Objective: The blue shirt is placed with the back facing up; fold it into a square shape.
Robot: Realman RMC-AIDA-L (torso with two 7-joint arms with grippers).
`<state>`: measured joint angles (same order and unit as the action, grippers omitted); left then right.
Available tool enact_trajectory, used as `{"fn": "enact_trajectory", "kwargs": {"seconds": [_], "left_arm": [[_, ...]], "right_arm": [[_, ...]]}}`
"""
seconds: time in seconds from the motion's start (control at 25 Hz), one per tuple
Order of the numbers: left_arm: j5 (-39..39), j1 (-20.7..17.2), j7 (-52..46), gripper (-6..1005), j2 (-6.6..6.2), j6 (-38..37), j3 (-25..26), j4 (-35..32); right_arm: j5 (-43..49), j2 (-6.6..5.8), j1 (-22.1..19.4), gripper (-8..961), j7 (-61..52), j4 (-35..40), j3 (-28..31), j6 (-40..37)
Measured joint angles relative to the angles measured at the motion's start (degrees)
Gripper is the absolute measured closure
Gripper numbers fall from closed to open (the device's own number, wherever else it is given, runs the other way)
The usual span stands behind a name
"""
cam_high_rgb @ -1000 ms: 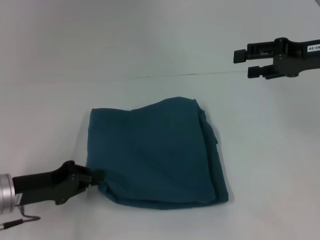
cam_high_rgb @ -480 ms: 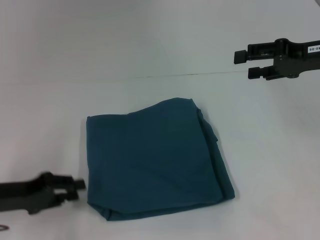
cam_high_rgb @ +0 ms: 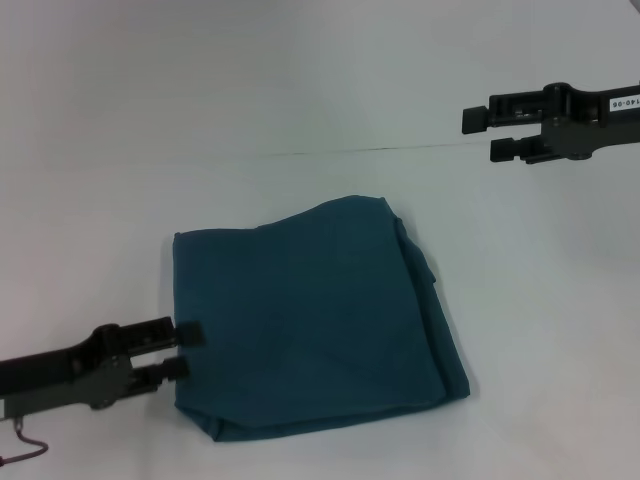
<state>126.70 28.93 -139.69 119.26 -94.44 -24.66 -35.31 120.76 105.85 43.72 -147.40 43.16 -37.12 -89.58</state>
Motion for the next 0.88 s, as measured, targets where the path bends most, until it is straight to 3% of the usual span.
{"fn": "enact_trajectory", "kwargs": {"seconds": [0.16, 0.28, 0.44, 0.68, 0.88], "left_arm": [[-4.66, -0.02, 15.22, 319, -0.47, -7.64, 0.13, -0.29], [-6.15, -0.56, 32.73, 311, -0.13, -14.57, -0.06, -0.66], [-5.71, -1.24, 41.69, 301, 0.27, -14.05, -0.43, -0.44], [-5.65, -1.83, 43.21, 306, 0.24, -10.82, -0.37, -0.34], [-5.56, -2.12, 53.53, 309, 0.91, -10.34, -0.62, 0.11]], "right_arm": [[-0.05, 0.90, -1.45, 87, 8.47, -0.01, -0.16, -0.32], [-0.08, 1.76, -2.49, 87, 15.77, -0.01, -0.36, -1.69], [0.01, 5.19, -6.59, 87, 33.72, 1.04, -0.46, -6.78], [-0.08, 9.87, -11.70, 87, 41.49, 0.99, -0.09, -7.65], [0.10, 13.32, -12.98, 87, 46.28, 0.41, -0.35, -6.76]]}}
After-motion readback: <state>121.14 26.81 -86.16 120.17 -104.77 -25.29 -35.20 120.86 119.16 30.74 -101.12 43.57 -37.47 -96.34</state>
